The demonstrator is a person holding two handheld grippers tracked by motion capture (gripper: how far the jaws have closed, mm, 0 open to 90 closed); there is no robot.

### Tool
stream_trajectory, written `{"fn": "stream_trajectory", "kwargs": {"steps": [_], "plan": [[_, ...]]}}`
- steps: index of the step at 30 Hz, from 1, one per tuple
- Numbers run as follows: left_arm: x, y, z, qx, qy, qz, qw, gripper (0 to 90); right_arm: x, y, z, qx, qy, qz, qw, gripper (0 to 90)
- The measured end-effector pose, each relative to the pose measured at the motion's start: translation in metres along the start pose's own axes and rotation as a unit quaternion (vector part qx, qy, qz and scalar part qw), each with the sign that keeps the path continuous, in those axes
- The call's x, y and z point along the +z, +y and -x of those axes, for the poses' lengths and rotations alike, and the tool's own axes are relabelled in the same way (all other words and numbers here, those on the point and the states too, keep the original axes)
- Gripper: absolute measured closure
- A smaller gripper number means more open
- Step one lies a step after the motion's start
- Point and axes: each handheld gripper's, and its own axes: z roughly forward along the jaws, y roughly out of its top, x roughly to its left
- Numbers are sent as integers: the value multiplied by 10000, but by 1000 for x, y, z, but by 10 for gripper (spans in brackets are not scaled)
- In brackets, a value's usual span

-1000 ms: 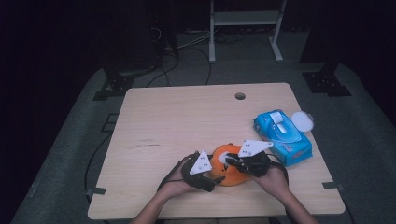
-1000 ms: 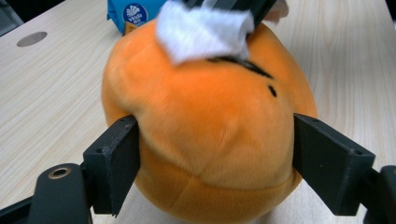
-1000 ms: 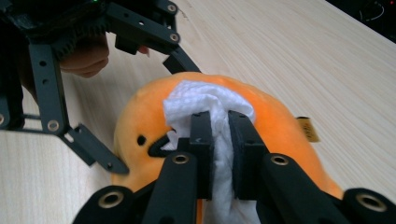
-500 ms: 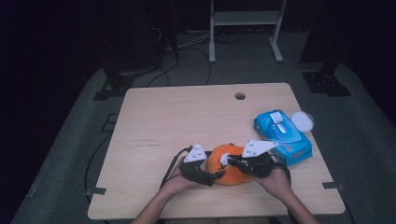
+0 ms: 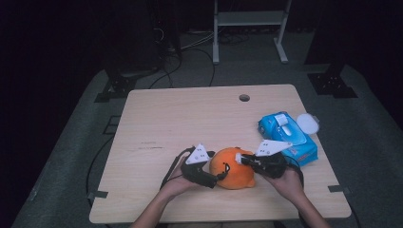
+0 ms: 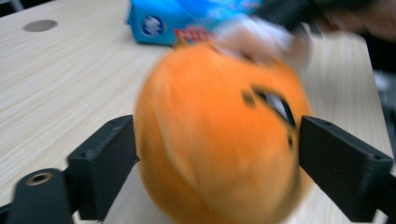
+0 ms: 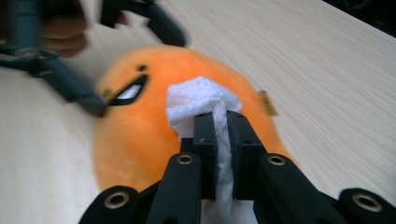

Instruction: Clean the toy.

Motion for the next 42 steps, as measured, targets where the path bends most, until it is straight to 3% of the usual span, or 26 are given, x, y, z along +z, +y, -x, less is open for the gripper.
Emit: {"fn": "stream_trajectory", "kwargs": {"steps": [1,2,4,5,7,11,14,16,19,21,22,25,28,35,39,40,42], "plan": [[1,0,-1,-86,-15,31,10000,114,1,2,-4,-33,88,51,9999,825],[2,-1,0,-42,-36,58,10000,128,2,5,-8,-54,173,84,9998,825],[3,-3,6,183,-42,69,9998,220,6,11,-18,-161,411,139,9989,825],[3,-3,9,324,4,2,9995,248,8,14,-23,-255,444,126,9986,824],[2,-4,10,401,61,-75,9992,285,11,17,-28,-399,370,27,9985,825],[0,-9,8,378,20,-95,9992,313,6,11,-11,-192,177,37,9997,825],[-1,-9,9,430,-30,-109,9990,312,1,-1,6,147,179,43,9997,826],[-1,-5,9,453,-65,-108,9989,286,0,-4,8,197,186,58,9996,826],[-2,4,5,356,47,87,9993,153,0,-2,3,95,143,55,9998,826],[-2,7,4,299,85,232,9992,136,0,0,0,88,218,95,9997,826],[0,7,4,291,85,246,9992,146,2,5,-5,11,398,195,9990,825],[2,-1,4,413,7,104,9991,270,3,9,-10,-154,366,113,9991,825],[-2,-4,-1,276,-12,-21,9996,326,2,4,-1,-5,334,84,9994,825],[-6,-10,-8,90,-62,-13,9999,335,-4,-13,19,388,190,-13,9991,826],[-6,-10,-8,124,-41,-77,9999,336,-5,-11,16,377,245,18,9990,825],[-6,-12,-9,61,-40,-55,10000,335,-6,-4,8,292,454,189,9984,825],[-7,-12,-11,18,-49,-51,10000,336,-6,1,2,189,569,231,9979,825]]}}
